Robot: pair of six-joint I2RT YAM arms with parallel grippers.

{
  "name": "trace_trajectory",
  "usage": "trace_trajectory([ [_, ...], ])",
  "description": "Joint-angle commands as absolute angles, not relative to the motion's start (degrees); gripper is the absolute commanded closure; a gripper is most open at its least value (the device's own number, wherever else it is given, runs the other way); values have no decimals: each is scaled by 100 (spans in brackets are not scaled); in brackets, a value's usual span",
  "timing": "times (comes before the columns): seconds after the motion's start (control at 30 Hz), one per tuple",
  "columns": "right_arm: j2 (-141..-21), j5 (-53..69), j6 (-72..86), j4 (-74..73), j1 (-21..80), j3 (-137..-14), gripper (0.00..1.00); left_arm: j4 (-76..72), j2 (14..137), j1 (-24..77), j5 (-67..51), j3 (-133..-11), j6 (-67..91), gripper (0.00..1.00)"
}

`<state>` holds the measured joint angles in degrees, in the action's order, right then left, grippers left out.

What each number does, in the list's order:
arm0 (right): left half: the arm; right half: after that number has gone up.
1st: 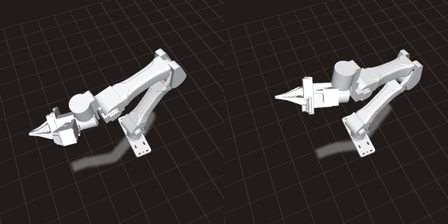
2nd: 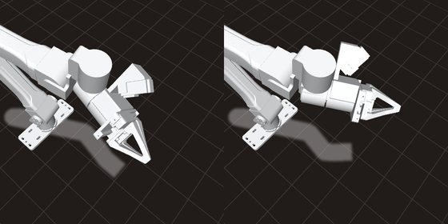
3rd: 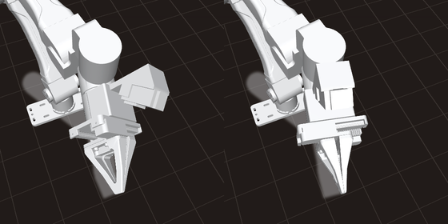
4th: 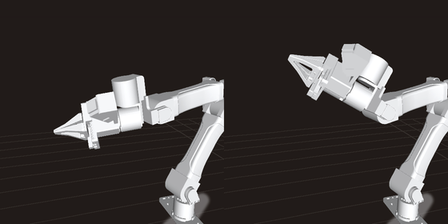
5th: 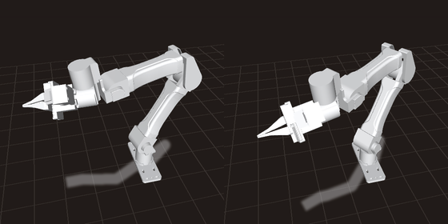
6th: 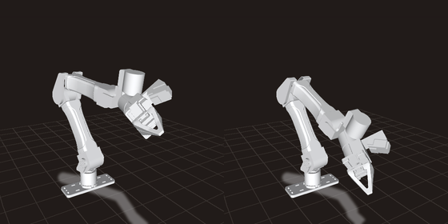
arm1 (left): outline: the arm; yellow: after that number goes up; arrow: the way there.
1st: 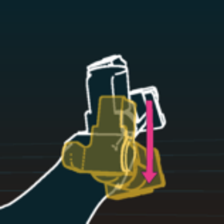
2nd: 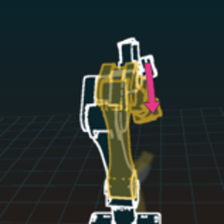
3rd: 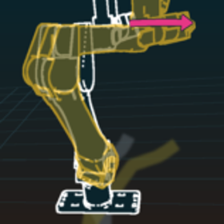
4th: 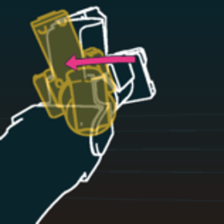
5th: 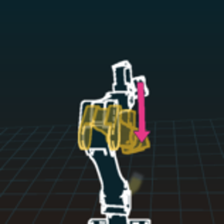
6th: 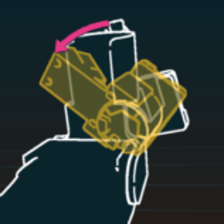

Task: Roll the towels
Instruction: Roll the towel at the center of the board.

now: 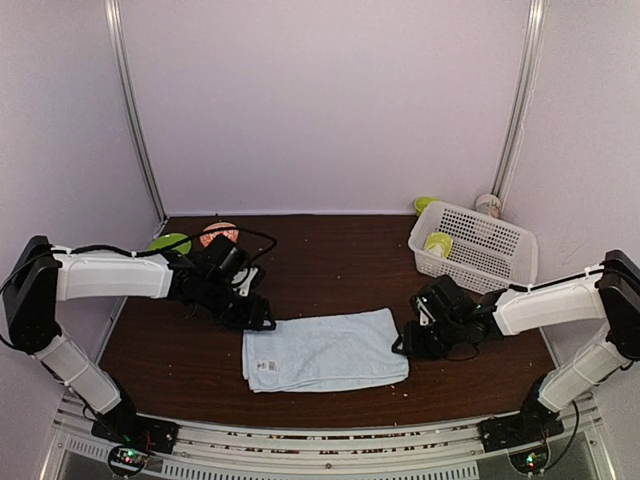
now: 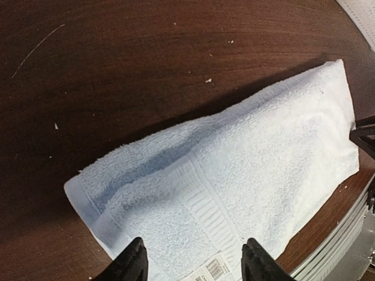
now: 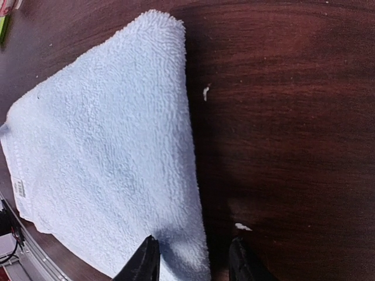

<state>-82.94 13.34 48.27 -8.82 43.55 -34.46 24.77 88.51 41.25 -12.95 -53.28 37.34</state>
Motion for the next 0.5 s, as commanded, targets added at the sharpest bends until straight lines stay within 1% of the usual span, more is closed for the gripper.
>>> trace_trajectory([
  [0.0,-8366,1568,5205,-664,4315,-3116,60,2593,9064,4198,-1016,-5518,3554,47],
  [0.07,-8360,1582,5321,-570,4315,-2994,66,2610,9174,4218,-908,-5479,3559,49],
  [0.23,-8218,1354,5418,-559,4239,-2837,93,2532,9342,4235,-848,-5328,3595,55],
  [0.3,-8034,1126,5266,-820,4174,-2950,100,2529,9400,4285,-872,-5337,3554,57],
  [0.47,-7588,417,4481,-1930,4105,-3581,100,2516,9631,4516,-914,-5529,3488,59],
])
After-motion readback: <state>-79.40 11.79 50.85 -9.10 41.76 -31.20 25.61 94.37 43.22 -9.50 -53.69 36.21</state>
